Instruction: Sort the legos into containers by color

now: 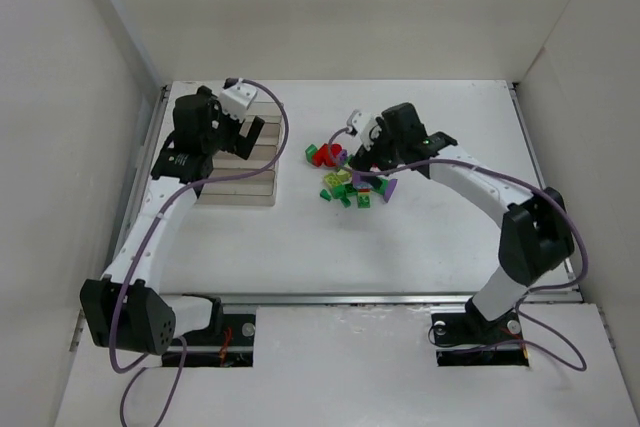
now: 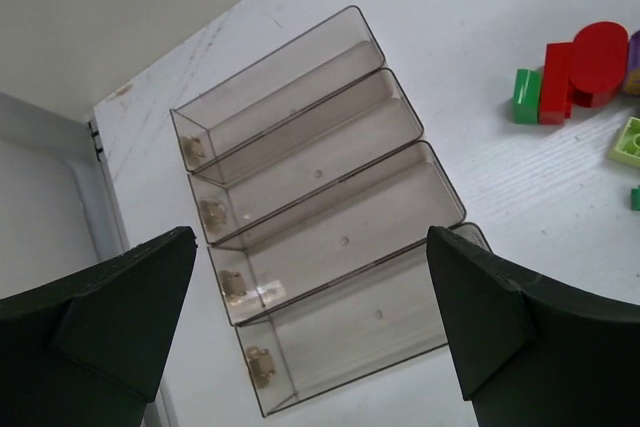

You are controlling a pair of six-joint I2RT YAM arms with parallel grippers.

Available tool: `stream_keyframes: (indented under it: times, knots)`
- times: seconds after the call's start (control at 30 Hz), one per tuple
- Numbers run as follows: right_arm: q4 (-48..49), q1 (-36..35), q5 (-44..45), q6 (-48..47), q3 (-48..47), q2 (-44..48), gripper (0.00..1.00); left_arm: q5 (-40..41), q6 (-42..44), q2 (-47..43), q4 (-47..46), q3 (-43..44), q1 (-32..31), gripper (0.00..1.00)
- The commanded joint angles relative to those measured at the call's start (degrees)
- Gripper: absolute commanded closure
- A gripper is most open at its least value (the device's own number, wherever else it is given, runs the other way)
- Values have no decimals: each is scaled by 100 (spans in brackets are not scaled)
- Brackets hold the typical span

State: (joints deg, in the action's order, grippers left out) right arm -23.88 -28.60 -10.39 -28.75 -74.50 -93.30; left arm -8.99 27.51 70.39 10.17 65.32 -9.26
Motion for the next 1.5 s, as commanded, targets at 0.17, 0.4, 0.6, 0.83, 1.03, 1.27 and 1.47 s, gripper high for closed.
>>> stream_keyframes:
  times: [0.17, 0.4, 0.6, 0.83, 1.03, 1.27, 1.47]
  knots:
    - [-618, -163, -112, -877, -232, -214, 0, -453, -211, -394, 178, -344, -15, 0]
    - [-1013, -163, -253, -1159, -890, -1216, 28, -595, -149, -447, 125, -467, -15, 0]
    - [-1066, -224, -499, -1212, -1049, -1375, 44, -419, -96, -447, 64, -520, -15, 0]
    - [-1128, -225, -683, -1142, -1049, -1086, 84, -497, 35, -500, 64, -573, -15, 2]
    - [-1041, -225, -631, -720, -1199, -681, 100, -1042, 238, -500, 239, -626, -15, 14]
    - [589, 91, -1114, 1018, -717, 425, 100, -1939, 80, -438, 362, -179, -120, 20]
    - [1974, -276, -412, 3859, -310, 1015, 100, -2290, -1287, -1, 116, 322, -384, 0]
